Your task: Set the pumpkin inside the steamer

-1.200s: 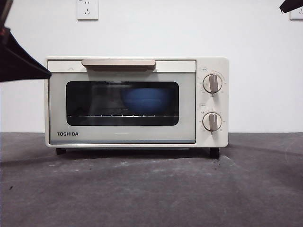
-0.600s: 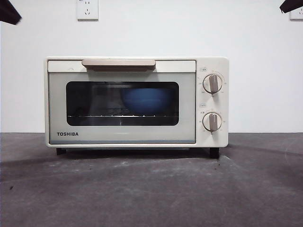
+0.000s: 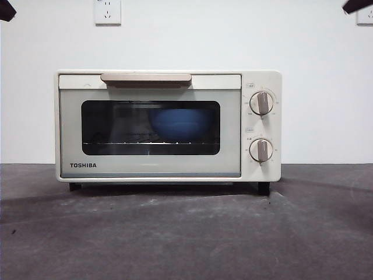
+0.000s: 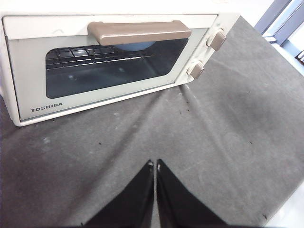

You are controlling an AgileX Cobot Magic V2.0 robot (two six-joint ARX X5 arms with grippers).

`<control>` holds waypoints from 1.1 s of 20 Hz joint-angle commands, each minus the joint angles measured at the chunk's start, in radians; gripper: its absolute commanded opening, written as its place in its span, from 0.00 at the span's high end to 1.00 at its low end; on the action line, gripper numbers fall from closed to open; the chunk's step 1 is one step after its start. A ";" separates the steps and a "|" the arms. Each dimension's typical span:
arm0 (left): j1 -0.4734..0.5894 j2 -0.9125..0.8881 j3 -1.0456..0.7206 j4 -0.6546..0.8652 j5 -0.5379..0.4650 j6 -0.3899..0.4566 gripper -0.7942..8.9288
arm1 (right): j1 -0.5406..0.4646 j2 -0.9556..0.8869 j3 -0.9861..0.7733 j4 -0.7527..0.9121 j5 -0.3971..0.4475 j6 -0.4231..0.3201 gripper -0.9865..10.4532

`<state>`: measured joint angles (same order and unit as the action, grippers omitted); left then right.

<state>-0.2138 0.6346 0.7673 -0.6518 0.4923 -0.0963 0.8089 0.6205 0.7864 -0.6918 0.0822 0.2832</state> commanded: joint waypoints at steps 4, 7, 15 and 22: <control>-0.003 0.004 0.017 0.014 -0.003 0.009 0.90 | 0.009 0.005 0.003 0.010 0.023 -0.010 0.91; -0.003 0.004 0.017 0.016 -0.003 0.009 0.90 | 0.009 0.004 0.003 0.011 0.023 -0.010 0.91; -0.003 0.004 0.017 0.016 -0.003 0.009 0.90 | 0.009 0.004 0.003 0.011 0.023 -0.010 0.91; 0.000 -0.042 0.017 0.026 -0.006 0.060 0.90 | 0.009 0.004 0.003 0.011 0.023 -0.010 0.91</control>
<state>-0.2123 0.5941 0.7673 -0.6437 0.4870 -0.0776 0.8089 0.6205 0.7864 -0.6914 0.1043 0.2836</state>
